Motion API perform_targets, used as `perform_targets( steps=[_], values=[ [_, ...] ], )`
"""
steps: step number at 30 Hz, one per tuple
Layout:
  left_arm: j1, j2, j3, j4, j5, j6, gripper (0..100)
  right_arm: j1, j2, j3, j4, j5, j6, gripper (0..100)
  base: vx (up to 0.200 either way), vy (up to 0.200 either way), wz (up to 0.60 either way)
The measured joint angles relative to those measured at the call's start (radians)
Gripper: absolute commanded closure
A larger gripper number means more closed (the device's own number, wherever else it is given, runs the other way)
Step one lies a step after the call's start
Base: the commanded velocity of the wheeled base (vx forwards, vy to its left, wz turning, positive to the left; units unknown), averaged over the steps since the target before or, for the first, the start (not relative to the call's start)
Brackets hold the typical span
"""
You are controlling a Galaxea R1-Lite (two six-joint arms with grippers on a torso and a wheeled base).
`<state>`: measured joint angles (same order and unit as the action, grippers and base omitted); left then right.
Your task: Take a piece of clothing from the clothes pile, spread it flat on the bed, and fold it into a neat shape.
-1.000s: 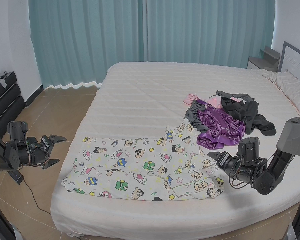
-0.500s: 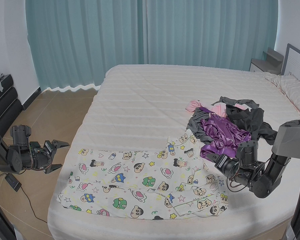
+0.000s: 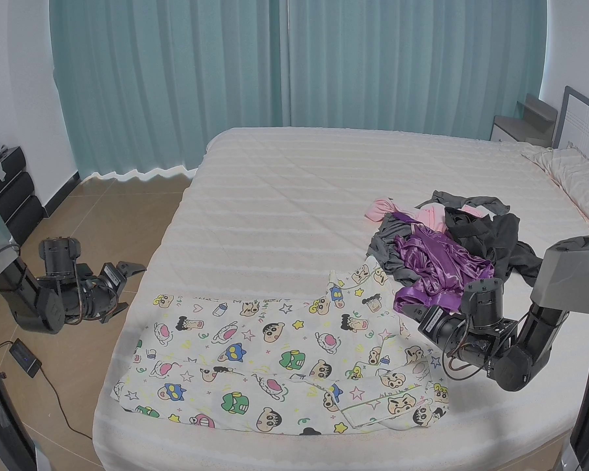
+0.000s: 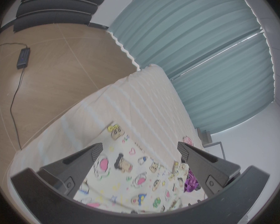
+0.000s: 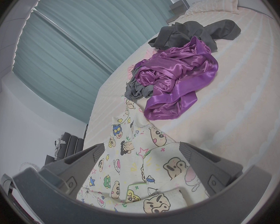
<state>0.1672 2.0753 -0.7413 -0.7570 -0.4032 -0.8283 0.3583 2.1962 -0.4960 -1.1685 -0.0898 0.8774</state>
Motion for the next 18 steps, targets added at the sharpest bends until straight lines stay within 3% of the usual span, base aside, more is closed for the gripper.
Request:
perform_targets(
  steps=[6,12,18],
  values=[
    [-0.032,0.147,-0.200,-0.016,0.082,0.046,0,0.016,0.000,0.001,0.000,-0.001,0.000,0,0.000,0.000,0.00],
    [-0.076,0.297,-0.336,0.009,0.125,0.222,0,0.027,0.004,0.004,0.000,-0.002,0.000,0,0.000,0.000,0.00],
    [-0.102,0.393,-0.401,0.009,0.160,0.247,0,0.044,0.019,0.003,-0.004,-0.002,-0.001,0,0.000,0.000,0.00]
  ],
)
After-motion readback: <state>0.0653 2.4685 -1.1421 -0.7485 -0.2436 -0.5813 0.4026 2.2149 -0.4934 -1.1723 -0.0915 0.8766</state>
